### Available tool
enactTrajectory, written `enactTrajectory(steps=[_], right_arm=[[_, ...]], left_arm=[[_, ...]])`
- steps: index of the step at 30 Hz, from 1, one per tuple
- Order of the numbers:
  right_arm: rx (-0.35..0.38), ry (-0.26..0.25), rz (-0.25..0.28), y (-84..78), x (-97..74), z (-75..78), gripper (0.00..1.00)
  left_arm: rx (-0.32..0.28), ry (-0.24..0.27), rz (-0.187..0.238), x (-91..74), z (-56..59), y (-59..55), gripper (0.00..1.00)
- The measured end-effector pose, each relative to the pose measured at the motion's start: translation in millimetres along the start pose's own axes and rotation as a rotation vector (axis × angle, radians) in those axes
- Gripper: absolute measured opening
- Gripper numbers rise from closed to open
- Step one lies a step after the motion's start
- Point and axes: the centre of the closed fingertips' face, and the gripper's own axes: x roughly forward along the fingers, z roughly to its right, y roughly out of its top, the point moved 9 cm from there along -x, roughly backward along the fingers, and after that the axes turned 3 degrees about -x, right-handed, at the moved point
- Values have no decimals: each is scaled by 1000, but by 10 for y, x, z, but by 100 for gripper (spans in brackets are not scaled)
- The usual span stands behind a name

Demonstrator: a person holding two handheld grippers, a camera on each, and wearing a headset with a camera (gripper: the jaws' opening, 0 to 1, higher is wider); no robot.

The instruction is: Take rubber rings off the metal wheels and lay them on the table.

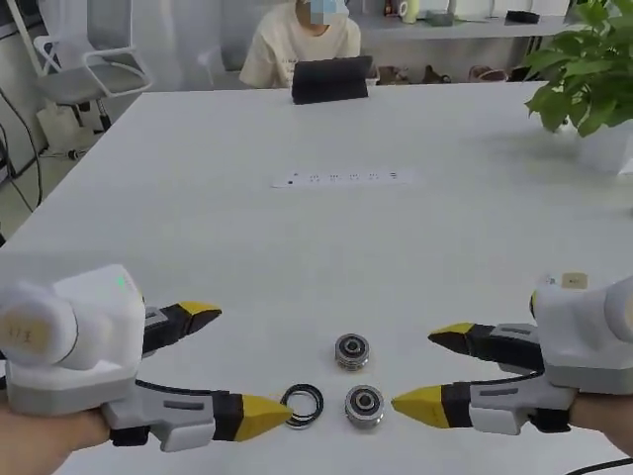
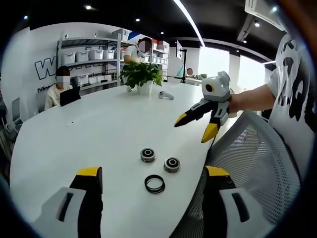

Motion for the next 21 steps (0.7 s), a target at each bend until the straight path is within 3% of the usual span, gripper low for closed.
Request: enactTrajectory(steps=[12, 21], right_arm=[[32, -34, 11, -98, -119, 5, 79], [6, -43, 11, -96, -156, -16, 84]], left_arm=[[-1, 8, -11, -47, 22, -39, 84], [3, 9, -28, -54, 62, -80, 86]])
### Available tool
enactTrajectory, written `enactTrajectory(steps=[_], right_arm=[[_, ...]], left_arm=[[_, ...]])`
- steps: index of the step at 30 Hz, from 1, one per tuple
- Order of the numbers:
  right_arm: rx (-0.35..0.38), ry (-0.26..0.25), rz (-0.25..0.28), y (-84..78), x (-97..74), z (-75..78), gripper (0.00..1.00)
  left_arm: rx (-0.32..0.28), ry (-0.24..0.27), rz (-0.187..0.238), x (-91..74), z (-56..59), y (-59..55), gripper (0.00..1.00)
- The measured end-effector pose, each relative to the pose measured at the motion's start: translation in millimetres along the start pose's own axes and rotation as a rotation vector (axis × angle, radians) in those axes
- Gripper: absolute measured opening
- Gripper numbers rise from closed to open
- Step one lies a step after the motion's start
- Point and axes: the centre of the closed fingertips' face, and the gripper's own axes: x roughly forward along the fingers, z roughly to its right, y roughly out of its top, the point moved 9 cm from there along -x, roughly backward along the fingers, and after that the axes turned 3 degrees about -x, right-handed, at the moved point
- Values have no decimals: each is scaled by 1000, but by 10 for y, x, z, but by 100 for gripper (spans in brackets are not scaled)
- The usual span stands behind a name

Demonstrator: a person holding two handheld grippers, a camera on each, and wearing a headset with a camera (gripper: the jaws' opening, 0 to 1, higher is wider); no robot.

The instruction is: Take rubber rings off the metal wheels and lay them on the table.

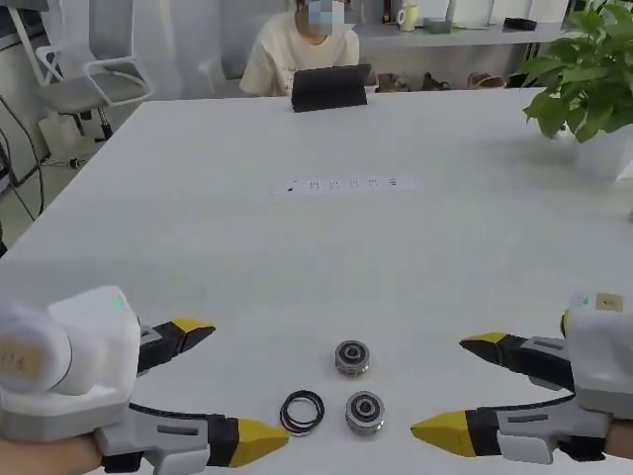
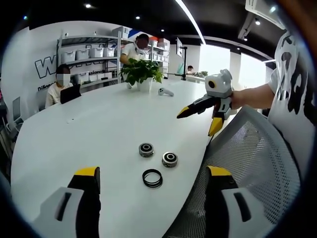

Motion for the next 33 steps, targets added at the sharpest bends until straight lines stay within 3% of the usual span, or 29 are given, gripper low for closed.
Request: enactTrajectory(steps=[12, 33], right_arm=[[6, -31, 9, -4, -73, 52, 85], [11, -25, -2, -36, -69, 18, 84]], left_arm=[[-20, 6, -6, -11, 5, -58, 88], [-31, 11, -8, -7, 2, -72, 87]])
